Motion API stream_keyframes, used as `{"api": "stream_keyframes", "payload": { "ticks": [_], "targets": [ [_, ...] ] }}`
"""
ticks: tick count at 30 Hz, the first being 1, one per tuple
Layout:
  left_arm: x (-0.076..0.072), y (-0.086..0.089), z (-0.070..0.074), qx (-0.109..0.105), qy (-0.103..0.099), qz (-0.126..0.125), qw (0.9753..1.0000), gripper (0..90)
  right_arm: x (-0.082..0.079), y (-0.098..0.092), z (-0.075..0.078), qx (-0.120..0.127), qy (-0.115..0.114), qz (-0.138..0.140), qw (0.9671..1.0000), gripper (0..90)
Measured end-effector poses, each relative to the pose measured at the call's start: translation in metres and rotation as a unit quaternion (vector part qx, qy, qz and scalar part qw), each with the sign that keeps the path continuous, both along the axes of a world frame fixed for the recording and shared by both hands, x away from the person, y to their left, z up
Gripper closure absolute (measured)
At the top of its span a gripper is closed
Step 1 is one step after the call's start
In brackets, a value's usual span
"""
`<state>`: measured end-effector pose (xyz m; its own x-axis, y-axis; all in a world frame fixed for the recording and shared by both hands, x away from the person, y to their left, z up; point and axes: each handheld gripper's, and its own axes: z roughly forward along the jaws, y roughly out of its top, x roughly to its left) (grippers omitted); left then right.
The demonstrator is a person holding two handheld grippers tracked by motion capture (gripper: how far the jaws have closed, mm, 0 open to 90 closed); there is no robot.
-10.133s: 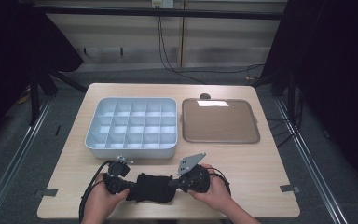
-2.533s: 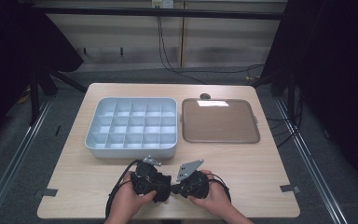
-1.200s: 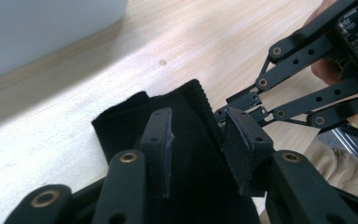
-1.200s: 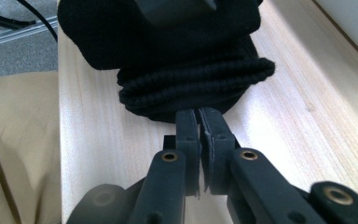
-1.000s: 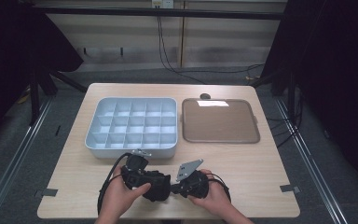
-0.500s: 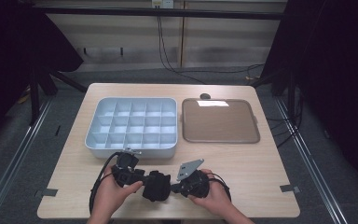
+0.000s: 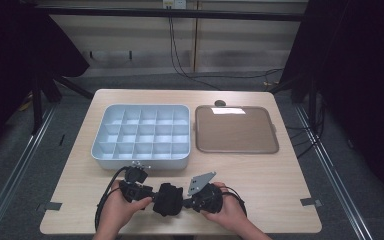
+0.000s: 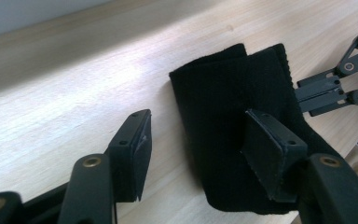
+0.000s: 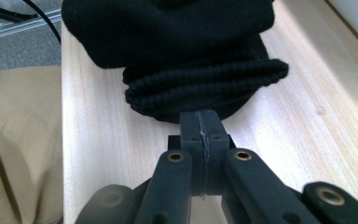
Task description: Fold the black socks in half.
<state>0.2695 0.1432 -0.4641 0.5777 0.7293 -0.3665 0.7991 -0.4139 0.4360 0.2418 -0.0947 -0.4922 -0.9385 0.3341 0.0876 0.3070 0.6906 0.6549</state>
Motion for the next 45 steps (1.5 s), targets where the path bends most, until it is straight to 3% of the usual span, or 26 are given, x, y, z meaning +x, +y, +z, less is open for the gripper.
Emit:
{"api": "stream_keyframes", "payload": {
  "ticks": [9,12,13,28,36,40,45],
  "targets": [
    [-0.001,-0.007,-0.004,0.004,0.000,-0.002,1.0000,40.2,0.000,0.001,-0.001,0.000,0.002,-0.001,1.0000,90.0],
    [-0.001,-0.010,-0.005,0.011,-0.001,-0.014,0.9998,40.0,-0.001,0.002,-0.001,-0.001,0.002,-0.003,1.0000,90.0],
    [-0.002,-0.012,-0.006,0.011,-0.002,-0.003,0.9999,39.6,0.000,0.002,-0.001,-0.001,0.003,-0.002,1.0000,90.0],
    [-0.004,-0.025,-0.006,0.047,-0.005,-0.003,0.9989,41.5,-0.001,0.003,-0.001,-0.002,0.002,-0.003,1.0000,90.0],
    [-0.004,-0.026,-0.009,0.041,0.009,0.006,0.9991,43.6,0.000,0.002,-0.002,0.002,0.001,-0.001,1.0000,90.0],
    [-0.004,-0.026,-0.009,0.026,0.024,0.002,0.9994,53.1,0.000,0.002,-0.002,0.002,0.002,-0.002,1.0000,90.0],
    [-0.003,-0.024,-0.011,0.018,0.031,-0.001,0.9994,55.6,-0.001,0.002,-0.002,0.003,0.003,-0.004,1.0000,90.0]
  ]
}}
